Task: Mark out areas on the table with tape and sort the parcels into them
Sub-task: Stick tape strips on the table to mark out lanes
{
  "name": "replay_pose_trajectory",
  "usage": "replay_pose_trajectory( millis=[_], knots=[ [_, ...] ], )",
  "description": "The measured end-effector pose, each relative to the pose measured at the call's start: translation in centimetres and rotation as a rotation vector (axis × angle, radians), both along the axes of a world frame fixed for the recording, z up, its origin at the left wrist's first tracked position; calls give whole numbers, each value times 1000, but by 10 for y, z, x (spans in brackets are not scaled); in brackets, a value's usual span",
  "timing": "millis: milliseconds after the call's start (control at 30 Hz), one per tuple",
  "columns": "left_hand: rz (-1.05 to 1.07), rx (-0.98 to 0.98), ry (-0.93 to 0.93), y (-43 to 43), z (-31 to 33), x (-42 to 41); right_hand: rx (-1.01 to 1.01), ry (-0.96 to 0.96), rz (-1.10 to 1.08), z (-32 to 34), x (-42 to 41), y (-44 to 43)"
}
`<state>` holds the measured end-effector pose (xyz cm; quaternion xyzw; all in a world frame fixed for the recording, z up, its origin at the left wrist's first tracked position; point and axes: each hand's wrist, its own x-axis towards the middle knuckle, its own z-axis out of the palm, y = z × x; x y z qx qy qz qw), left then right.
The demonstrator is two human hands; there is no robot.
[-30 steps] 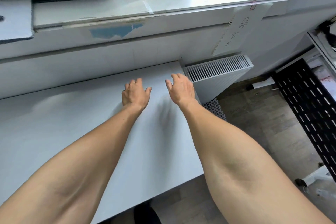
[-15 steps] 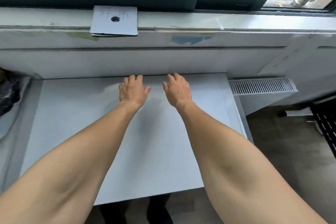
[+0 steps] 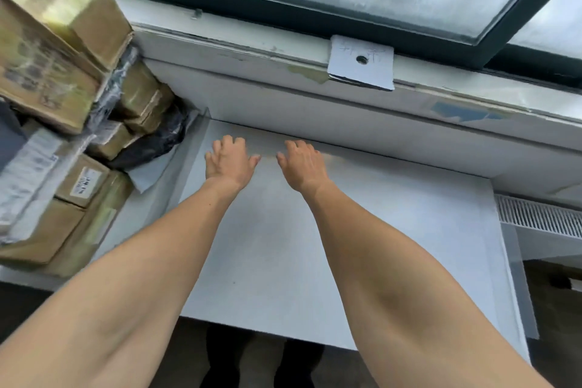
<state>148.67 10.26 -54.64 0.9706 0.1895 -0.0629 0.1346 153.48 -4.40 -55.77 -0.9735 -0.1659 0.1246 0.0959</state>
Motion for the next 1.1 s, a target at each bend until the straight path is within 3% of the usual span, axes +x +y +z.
replay_pose_trajectory(
  millis=[467,700,1100],
  knots=[
    [252,-62,77,177,-18,-61,-26,1,213,-9,-33,209],
    [259,-225,275,187,-52,-72,-68,183,18,-37,-38,245],
    [253,-243,254,154,-75,-65,96,209,-218,-61,-32,255]
  ],
)
